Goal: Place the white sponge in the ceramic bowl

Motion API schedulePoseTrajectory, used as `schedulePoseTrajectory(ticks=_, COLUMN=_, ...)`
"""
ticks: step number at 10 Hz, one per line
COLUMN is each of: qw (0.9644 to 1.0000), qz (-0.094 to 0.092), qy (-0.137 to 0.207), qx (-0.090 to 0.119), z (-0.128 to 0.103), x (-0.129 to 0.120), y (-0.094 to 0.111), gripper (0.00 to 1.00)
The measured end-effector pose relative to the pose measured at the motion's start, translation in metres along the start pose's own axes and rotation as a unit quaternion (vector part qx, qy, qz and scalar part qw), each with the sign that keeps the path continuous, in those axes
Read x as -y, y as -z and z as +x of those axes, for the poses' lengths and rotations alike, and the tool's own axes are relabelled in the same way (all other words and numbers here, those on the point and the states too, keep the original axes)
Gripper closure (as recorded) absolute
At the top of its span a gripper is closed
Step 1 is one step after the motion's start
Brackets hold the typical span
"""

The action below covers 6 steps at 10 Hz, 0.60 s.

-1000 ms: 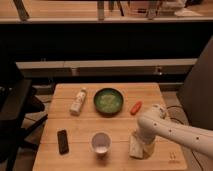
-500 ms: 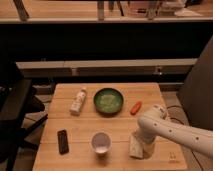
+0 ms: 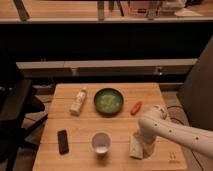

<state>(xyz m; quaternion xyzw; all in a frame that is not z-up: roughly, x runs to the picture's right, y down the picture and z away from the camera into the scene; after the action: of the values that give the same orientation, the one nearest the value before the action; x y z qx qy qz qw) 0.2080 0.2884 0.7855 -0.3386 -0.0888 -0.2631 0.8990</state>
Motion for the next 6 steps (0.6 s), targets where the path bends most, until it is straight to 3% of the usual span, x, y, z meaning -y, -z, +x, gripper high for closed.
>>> schedulePoseTrajectory(ticks=3, qw=1.0, qz=0.002, qy=-0.001, qx=0.0, z=-0.0002, x=0.0005, y=-0.0006, gripper=0.38)
schedulePoseTrajectory(ticks=6, qw=1.0, qz=0.003, qy=-0.002, qx=-0.005, z=0.0004, x=0.0005, y=0.003, gripper=0.68)
